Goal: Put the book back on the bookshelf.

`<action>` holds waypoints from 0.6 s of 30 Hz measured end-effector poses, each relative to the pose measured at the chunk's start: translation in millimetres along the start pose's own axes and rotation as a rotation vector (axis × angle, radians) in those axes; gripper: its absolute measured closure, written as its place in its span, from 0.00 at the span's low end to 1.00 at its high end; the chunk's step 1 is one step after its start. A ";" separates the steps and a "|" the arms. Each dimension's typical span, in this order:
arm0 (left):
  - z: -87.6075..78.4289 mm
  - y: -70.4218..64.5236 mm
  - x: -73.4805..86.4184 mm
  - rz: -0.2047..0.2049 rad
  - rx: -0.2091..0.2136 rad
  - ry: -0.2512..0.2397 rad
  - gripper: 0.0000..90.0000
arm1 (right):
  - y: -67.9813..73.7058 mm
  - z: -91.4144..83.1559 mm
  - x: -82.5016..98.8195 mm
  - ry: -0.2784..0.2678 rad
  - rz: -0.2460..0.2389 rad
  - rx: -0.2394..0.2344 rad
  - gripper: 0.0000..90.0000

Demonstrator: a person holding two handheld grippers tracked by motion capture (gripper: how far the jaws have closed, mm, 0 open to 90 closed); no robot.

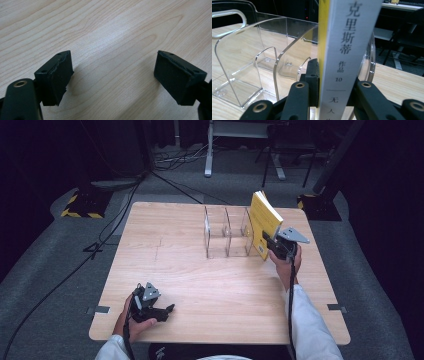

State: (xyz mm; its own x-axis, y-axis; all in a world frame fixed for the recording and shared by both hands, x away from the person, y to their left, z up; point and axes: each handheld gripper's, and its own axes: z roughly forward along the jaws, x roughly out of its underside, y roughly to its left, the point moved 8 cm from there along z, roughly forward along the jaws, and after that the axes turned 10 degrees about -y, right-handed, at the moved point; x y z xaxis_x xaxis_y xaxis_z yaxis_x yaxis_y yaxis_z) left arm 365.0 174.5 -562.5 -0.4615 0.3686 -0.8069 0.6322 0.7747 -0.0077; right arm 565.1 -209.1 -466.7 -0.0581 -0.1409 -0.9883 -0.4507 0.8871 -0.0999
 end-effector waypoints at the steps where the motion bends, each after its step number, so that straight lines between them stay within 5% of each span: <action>1: 0.0 0.0 0.0 0.001 -0.001 0.000 0.18 | -0.3 -1.4 -0.2 -0.002 -0.003 -0.002 0.80; 7: 0.1 -0.1 0.0 -0.001 0.001 0.000 0.18 | 0.9 -11.4 -3.3 -0.010 0.043 -0.024 0.76; 18: 0.9 0.1 -0.7 0.000 0.001 0.000 0.18 | -8.2 -32.0 -10.3 -0.040 0.025 -0.025 0.77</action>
State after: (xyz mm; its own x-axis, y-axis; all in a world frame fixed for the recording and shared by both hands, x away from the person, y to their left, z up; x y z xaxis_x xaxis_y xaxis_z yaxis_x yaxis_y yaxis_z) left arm 365.9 173.8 -562.4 -0.4616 0.3689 -0.8068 0.6329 0.7742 -0.0082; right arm 540.9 -229.0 -452.0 -0.0345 -0.1003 -0.9944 -0.4715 0.8789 -0.0723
